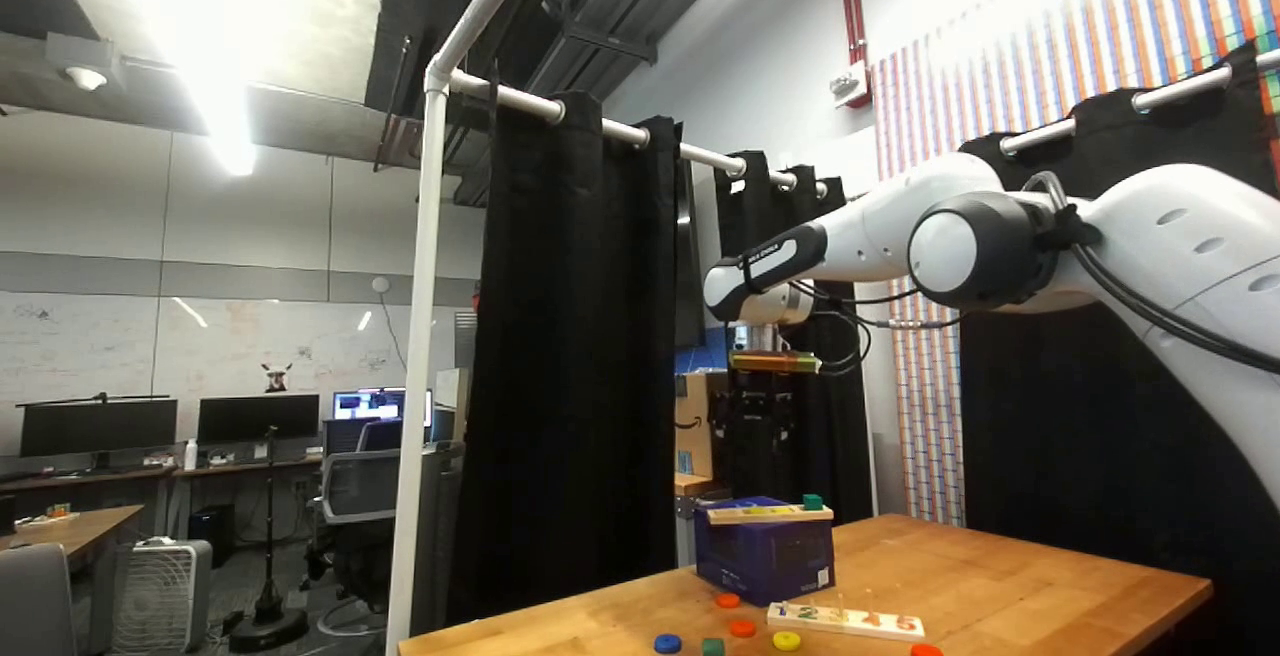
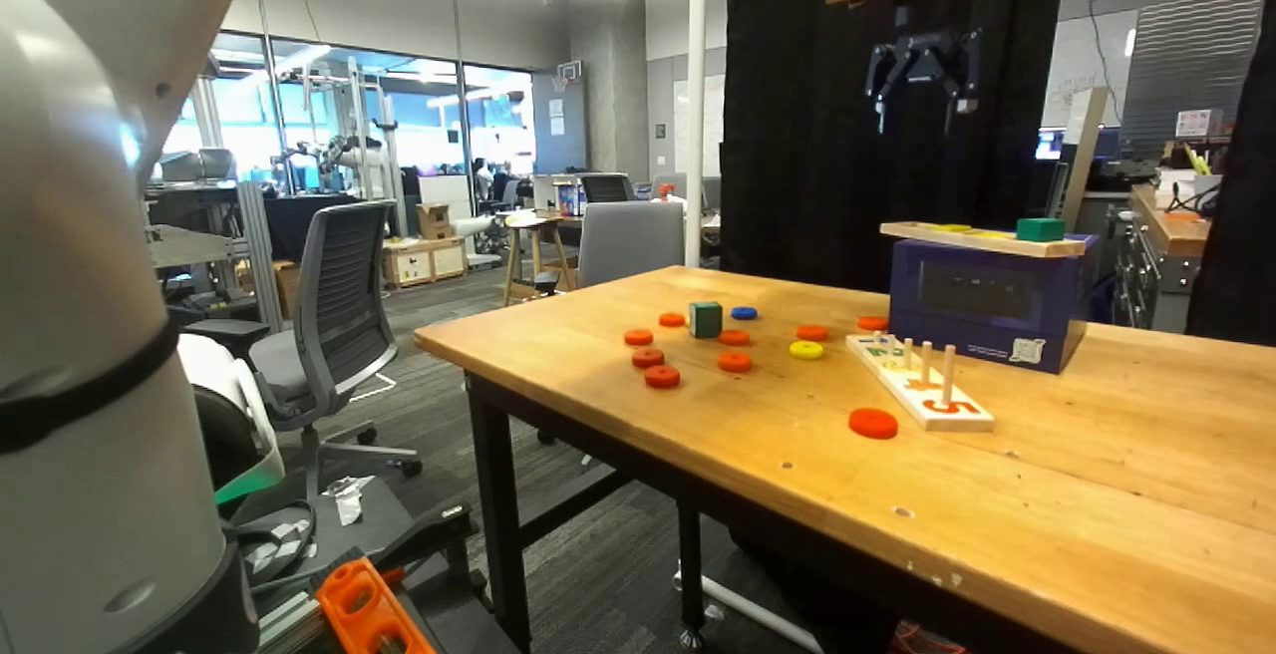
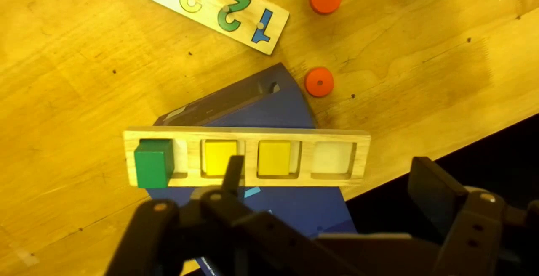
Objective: Put the yellow square on the wooden board
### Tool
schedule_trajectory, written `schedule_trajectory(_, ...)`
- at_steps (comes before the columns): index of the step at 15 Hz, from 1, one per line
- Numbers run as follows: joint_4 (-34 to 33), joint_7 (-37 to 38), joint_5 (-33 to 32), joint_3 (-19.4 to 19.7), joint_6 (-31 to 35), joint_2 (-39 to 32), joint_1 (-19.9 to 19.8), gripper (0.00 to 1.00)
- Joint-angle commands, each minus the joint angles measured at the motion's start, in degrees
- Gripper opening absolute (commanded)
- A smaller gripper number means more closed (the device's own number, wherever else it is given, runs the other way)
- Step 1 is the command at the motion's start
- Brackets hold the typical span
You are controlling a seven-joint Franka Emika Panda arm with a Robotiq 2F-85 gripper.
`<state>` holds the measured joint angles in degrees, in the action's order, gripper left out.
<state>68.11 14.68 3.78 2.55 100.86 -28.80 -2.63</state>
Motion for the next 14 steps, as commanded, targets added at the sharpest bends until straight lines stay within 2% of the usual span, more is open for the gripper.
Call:
schedule_trajectory(1, 6.8, 0.1, -2.6, 0.1, -3.8, 10.4, 1.9, 1.00)
schedule_trajectory(3, 11.4, 0.0, -3.8, 0.0, -4.8, 15.9, 2.6, 1.00)
schedule_trajectory(8, 26.0, -2.7, -4.9, -0.5, -2.1, 30.3, 3.1, 1.00)
schedule_trajectory(14, 43.6, -5.3, -4.4, -0.7, 1.1, 43.1, 1.9, 1.00)
